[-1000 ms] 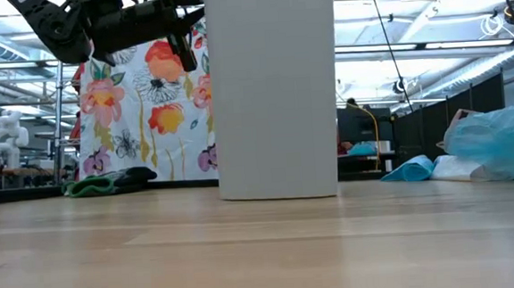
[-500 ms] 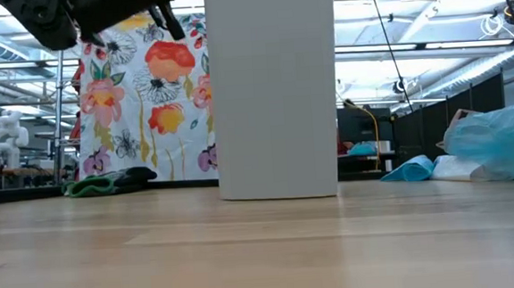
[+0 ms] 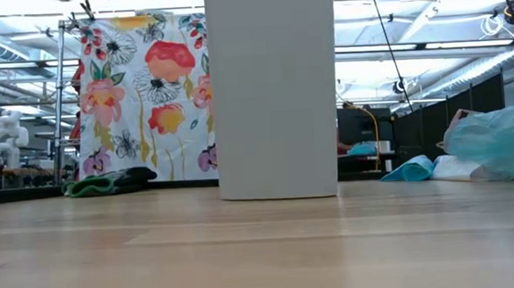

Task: Place trash/remove bag and relplace
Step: Close the trash bag

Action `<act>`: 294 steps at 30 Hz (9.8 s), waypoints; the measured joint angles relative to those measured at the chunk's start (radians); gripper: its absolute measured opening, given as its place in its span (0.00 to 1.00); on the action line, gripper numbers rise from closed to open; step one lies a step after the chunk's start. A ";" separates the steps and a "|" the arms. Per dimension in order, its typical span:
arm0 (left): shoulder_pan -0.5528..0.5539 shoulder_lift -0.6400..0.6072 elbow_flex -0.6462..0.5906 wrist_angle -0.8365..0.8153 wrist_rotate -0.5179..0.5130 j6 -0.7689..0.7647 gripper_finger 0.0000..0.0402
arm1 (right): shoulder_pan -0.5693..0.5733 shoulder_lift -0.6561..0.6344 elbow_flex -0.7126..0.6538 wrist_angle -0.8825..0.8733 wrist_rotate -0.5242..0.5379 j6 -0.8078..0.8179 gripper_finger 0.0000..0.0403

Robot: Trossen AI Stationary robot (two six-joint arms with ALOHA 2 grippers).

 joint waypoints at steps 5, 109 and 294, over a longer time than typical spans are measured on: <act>-0.039 0.001 0.108 -0.297 -0.011 0.051 0.00 | 0.018 0.000 0.000 0.000 0.000 0.001 0.00; -0.129 0.109 0.269 -0.728 0.028 0.360 0.00 | 0.090 0.327 0.000 0.194 0.099 0.233 0.23; -0.251 0.085 0.295 -0.759 -0.374 0.442 0.06 | 0.118 0.303 0.324 -0.252 0.213 0.132 0.01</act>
